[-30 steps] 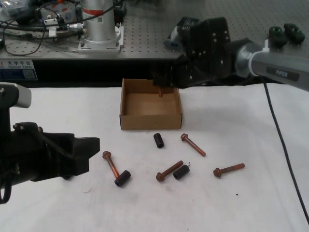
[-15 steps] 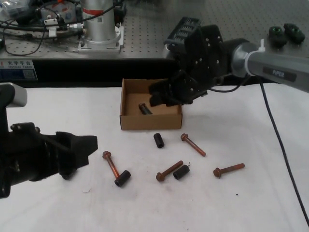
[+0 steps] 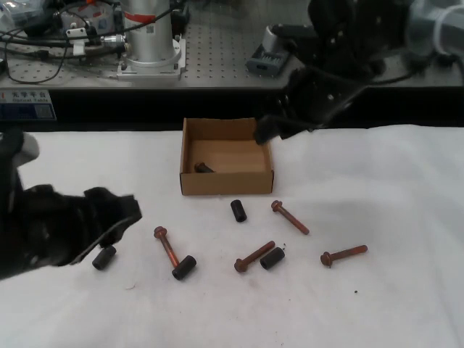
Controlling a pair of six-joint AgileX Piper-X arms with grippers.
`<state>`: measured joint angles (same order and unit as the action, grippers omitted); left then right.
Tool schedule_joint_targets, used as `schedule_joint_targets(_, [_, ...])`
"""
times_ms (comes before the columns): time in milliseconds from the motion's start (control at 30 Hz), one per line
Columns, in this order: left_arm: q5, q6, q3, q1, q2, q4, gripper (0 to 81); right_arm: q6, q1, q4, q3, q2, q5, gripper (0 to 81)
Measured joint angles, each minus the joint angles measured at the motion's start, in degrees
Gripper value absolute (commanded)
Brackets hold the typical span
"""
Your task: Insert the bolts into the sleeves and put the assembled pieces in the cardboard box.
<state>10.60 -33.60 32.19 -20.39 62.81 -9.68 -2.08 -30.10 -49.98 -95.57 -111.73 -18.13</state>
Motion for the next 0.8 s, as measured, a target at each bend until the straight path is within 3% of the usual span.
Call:
schedule_joint_targets(133, [0.3, -4.5, 6.2, -0.1, 7.8, -0.4, 40.1, 0.3, -0.6, 1.9, 9.8, 8.4, 0.3, 29.7])
schedule_joint_targets(400, [3.4, -13.3, 21.6, -1.2, 25.3, -9.1, 40.1, 8.1, -0.8, 7.9, 33.4, 32.4, 1.7, 29.7])
schedule_joint_targets(800, [-0.7, -14.9, 38.0, -4.6, 39.7, -24.3, 40.1, 14.1, -0.8, 10.1, 48.8, 52.3, 2.0, 29.7])
